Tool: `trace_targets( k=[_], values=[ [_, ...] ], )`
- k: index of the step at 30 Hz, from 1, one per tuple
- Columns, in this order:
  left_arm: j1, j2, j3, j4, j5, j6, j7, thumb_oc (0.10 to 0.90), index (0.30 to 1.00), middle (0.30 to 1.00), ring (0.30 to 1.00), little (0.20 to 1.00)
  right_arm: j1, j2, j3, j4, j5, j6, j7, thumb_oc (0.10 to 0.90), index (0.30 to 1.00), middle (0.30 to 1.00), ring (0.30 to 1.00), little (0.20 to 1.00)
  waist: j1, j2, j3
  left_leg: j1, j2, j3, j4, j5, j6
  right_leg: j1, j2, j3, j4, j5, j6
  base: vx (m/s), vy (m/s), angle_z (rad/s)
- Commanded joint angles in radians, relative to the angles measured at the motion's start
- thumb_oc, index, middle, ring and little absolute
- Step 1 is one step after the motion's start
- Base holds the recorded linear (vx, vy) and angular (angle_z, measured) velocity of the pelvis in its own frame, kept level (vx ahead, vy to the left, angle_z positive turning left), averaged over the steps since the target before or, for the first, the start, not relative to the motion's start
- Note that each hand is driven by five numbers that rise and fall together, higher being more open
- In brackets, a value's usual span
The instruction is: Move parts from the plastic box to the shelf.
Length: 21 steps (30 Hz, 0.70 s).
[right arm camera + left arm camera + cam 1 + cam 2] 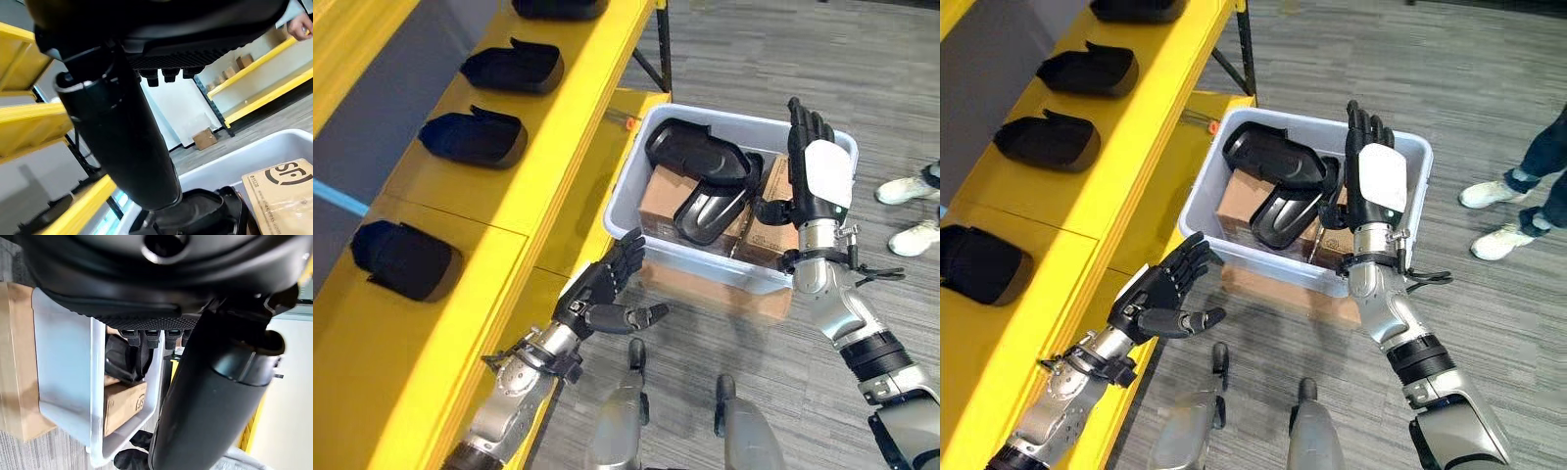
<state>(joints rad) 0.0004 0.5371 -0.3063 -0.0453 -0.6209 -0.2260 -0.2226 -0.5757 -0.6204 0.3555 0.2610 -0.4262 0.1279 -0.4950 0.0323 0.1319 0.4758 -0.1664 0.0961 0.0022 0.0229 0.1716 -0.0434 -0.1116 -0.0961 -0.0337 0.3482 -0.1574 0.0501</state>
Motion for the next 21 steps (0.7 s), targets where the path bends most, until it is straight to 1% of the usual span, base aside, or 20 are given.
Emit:
trace_targets(
  k=[1, 4, 7, 9, 10, 11, 14, 18, 21],
  values=[
    [0.036, -0.011, 0.029, -0.118, -0.005, -0.088, -0.022, 0.900, 1.000, 1.000, 1.000, 1.000, -0.053, 0.008, -0.004, -0.051, -0.024, -0.060, -0.051, 0.900, 1.000, 1.000, 1.000, 1.000, 0.039, -0.034, -0.125, -0.046, 0.043, -0.019, -0.062, -0.018, -0.061, 0.119, 0.074, -0.080, -0.074, -0.095, -0.101, 0.22, 0.061, 0.11],
    [0.038, -0.013, 0.029, -0.114, -0.010, -0.083, -0.042, 0.900, 1.000, 1.000, 1.000, 1.000, -0.031, 0.009, -0.015, -0.061, -0.024, -0.046, -0.053, 0.900, 1.000, 1.000, 1.000, 1.000, 0.049, -0.042, -0.136, -0.043, 0.012, -0.019, -0.033, -0.050, -0.047, 0.131, 0.061, -0.100, -0.087, -0.089, -0.096, 0.18, 0.055, 0.19],
    [0.027, -0.010, 0.029, -0.120, -0.018, -0.063, -0.071, 0.900, 1.000, 1.000, 1.000, 1.000, -0.017, 0.013, -0.030, -0.075, -0.038, -0.035, -0.064, 0.900, 1.000, 1.000, 1.000, 1.000, 0.057, -0.051, -0.141, -0.042, -0.029, -0.022, -0.016, -0.086, -0.029, 0.139, 0.043, -0.117, -0.128, -0.066, -0.079, 0.14, 0.042, 0.28],
    [0.020, -0.008, 0.027, -0.124, -0.017, -0.062, -0.078, 0.900, 1.000, 1.000, 1.000, 1.000, -0.021, 0.013, -0.031, -0.085, -0.034, -0.020, -0.073, 0.900, 1.000, 1.000, 1.000, 1.000, 0.061, -0.055, -0.138, -0.043, -0.044, -0.026, -0.010, -0.098, -0.019, 0.140, 0.034, -0.119, -0.144, -0.055, -0.070, 0.10, 0.045, 0.14],
    [0.008, -0.001, 0.023, -0.134, -0.017, -0.065, -0.072, 0.900, 1.000, 1.000, 1.000, 1.000, -0.028, 0.014, -0.038, -0.092, -0.037, -0.012, -0.079, 0.900, 1.000, 1.000, 1.000, 1.000, 0.065, -0.059, -0.132, -0.045, -0.067, -0.032, -0.004, -0.113, -0.003, 0.135, 0.025, -0.117, -0.155, -0.045, -0.059, 0.07, 0.044, 0.11],
    [0.005, 0.000, 0.023, -0.135, -0.017, -0.064, -0.070, 0.900, 1.000, 1.000, 1.000, 1.000, -0.028, 0.014, -0.039, -0.092, -0.037, -0.012, -0.080, 0.900, 1.000, 1.000, 1.000, 1.000, 0.065, -0.059, -0.131, -0.046, -0.070, -0.032, -0.002, -0.115, -0.001, 0.134, 0.024, -0.117, -0.156, -0.044, -0.057, 0.07, 0.054, 0.13],
    [-0.014, -0.001, 0.027, -0.148, -0.017, -0.049, -0.061, 0.900, 1.000, 1.000, 1.000, 1.000, -0.037, 0.018, -0.048, -0.092, -0.047, -0.014, -0.081, 0.900, 1.000, 1.000, 1.000, 1.000, 0.068, -0.064, -0.122, -0.047, -0.101, -0.033, 0.010, -0.138, 0.025, 0.123, 0.012, -0.113, -0.165, -0.029, -0.043, 0.09, 0.056, 0.00],
    [-0.021, 0.006, 0.031, -0.166, -0.022, -0.033, -0.048, 0.900, 1.000, 1.000, 1.000, 1.000, -0.061, 0.020, -0.044, -0.093, -0.060, -0.017, -0.066, 0.900, 1.000, 1.000, 1.000, 1.000, 0.070, -0.067, -0.117, -0.044, -0.122, -0.025, 0.020, -0.155, 0.050, 0.111, 0.001, -0.098, -0.176, -0.007, -0.028, 0.09, 0.076, -0.12],
    [-0.023, 0.012, 0.033, -0.171, -0.023, -0.027, -0.046, 0.900, 1.000, 1.000, 1.000, 1.000, -0.081, 0.019, -0.035, -0.091, -0.055, -0.015, -0.051, 0.900, 1.000, 1.000, 1.000, 1.000, 0.073, -0.070, -0.116, -0.045, -0.128, -0.017, 0.025, -0.164, 0.064, 0.107, -0.003, -0.089, -0.174, -0.004, -0.021, 0.09, 0.092, -0.12]
  ],
)
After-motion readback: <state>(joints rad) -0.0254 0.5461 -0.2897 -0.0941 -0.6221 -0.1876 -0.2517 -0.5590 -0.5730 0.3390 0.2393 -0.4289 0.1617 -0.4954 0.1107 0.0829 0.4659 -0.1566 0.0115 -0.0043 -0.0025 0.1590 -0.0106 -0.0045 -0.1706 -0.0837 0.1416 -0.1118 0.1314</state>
